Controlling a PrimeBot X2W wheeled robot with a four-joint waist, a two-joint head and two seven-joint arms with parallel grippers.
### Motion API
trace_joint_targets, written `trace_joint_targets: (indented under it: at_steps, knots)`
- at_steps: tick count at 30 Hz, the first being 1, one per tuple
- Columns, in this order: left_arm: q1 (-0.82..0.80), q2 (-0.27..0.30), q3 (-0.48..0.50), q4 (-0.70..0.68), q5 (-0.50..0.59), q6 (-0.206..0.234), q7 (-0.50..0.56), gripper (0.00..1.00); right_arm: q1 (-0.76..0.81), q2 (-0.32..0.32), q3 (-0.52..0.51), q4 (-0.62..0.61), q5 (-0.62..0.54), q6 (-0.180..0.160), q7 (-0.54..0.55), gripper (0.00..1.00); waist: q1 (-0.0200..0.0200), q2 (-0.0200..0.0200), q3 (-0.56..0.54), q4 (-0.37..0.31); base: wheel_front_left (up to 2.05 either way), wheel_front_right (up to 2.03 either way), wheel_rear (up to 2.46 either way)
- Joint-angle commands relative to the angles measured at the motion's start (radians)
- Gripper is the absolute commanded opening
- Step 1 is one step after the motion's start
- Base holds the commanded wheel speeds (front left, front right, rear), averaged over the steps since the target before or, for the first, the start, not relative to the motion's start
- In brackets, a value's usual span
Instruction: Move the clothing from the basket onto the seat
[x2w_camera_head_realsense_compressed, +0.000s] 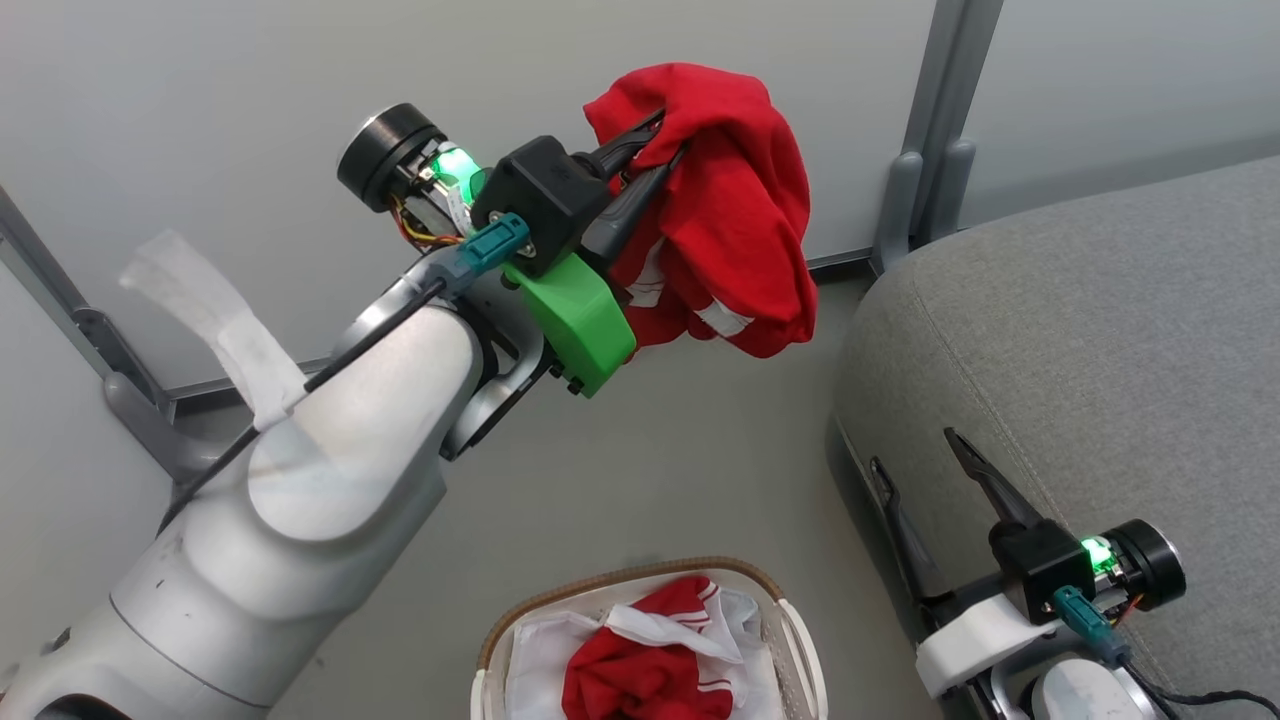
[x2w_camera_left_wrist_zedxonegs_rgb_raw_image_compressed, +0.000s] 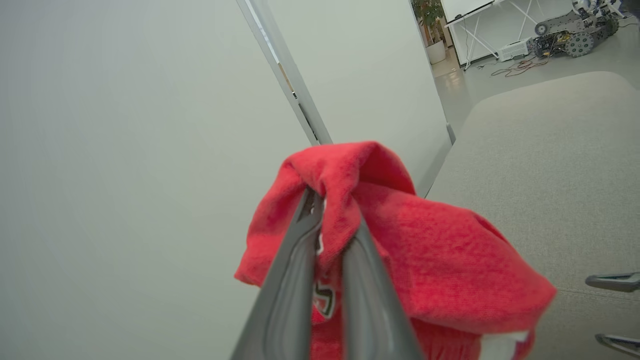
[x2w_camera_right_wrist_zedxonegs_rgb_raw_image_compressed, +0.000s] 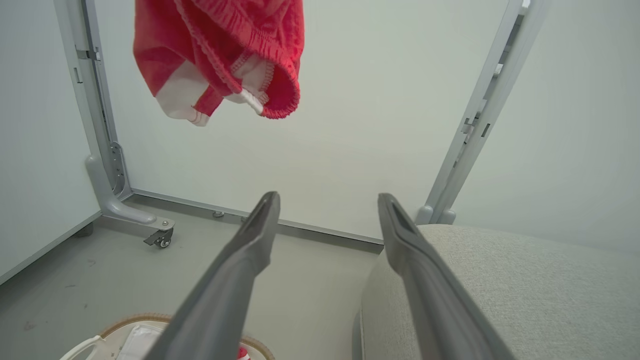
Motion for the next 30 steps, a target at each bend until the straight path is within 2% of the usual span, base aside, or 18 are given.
trace_joint_targets:
  at_steps: [1,12,27,28,29,30]
  knots:
    - [-0.021,0.008,-0.001,-0.007,-0.012,0.0,0.003,0.0,-0.016,-0.004,0.004,0.0,-0.007,-0.001,-0.002,1.0,0.0001,0.0,-0.001,0.001,0.0,0.0,0.0]
    - [-0.02,-0.007,-0.037,-0.061,-0.033,0.0,0.013,0.0,-0.12,-0.004,0.011,0.026,-0.064,-0.001,-0.002,1.0,0.0001,0.0,-0.002,0.018,0.0,0.0,0.0]
    - [0.029,-0.023,-0.11,-0.179,-0.098,0.0,0.039,0.0,-0.265,-0.004,0.022,0.159,-0.155,-0.001,-0.002,1.0,0.0001,0.0,-0.006,0.076,0.0,0.0,0.0]
    - [0.033,-0.02,-0.111,-0.181,-0.099,0.0,0.038,0.0,-0.272,-0.004,0.023,0.165,-0.155,-0.001,-0.002,0.91,0.0001,0.0,-0.007,0.077,0.0,0.0,0.0]
    - [0.039,-0.017,-0.112,-0.182,-0.103,0.001,0.036,0.0,-0.281,-0.004,0.023,0.171,-0.152,-0.001,-0.002,0.6,0.0001,0.0,-0.007,0.079,0.0,0.0,0.0]
    - [0.045,-0.014,-0.112,-0.182,-0.104,0.004,0.033,0.0,-0.288,-0.003,0.024,0.176,-0.149,-0.001,-0.002,0.42,0.0001,0.0,-0.007,0.081,0.0,0.0,0.0]
